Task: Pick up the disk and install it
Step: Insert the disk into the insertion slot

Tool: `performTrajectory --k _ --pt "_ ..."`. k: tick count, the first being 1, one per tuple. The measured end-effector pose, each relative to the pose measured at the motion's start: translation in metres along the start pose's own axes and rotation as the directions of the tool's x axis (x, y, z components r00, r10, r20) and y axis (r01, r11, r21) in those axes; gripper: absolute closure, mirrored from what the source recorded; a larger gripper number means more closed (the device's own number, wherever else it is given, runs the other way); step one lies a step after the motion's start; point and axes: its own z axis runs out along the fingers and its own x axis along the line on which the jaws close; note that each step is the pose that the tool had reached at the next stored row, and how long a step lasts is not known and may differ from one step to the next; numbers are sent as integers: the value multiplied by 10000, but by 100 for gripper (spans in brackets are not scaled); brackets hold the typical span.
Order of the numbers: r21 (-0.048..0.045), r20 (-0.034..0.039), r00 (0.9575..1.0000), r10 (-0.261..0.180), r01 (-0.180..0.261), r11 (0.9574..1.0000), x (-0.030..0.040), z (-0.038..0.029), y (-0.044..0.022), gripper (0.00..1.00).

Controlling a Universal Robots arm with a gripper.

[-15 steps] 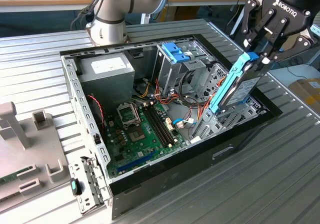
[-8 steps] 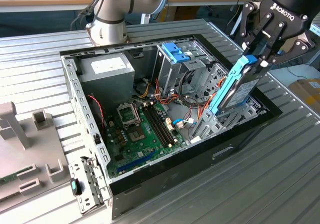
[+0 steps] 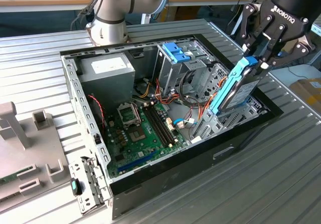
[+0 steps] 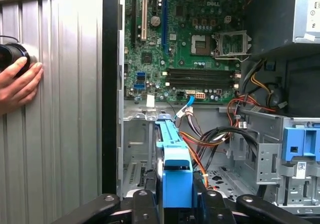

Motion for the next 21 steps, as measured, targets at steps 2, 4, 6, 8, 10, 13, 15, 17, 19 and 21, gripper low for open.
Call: performTrajectory --k 2,4,6,8,10,13,15,17,19,21 --pt "-2 -3 10000 -18 18 10000 29 31 4 64" --pt "-2 -1 10000 -32 32 10000 48 57 6 64" --pt "-2 -1 10000 -34 34 10000 50 82 8 64" --pt "-3 -1 10000 -35 35 10000 57 139 12 64" --pt "-3 1 10000 -38 38 10000 66 193 15 64" --pt "-3 0 10000 -46 46 10000 97 327 23 64" --pt "-3 0 10000 -47 47 10000 104 363 26 64" --pt "-3 -1 10000 -49 49 10000 113 405 28 64" --pt "-3 0 10000 -51 51 10000 125 467 32 64" --pt "-3 0 10000 -52 52 10000 131 504 34 64"
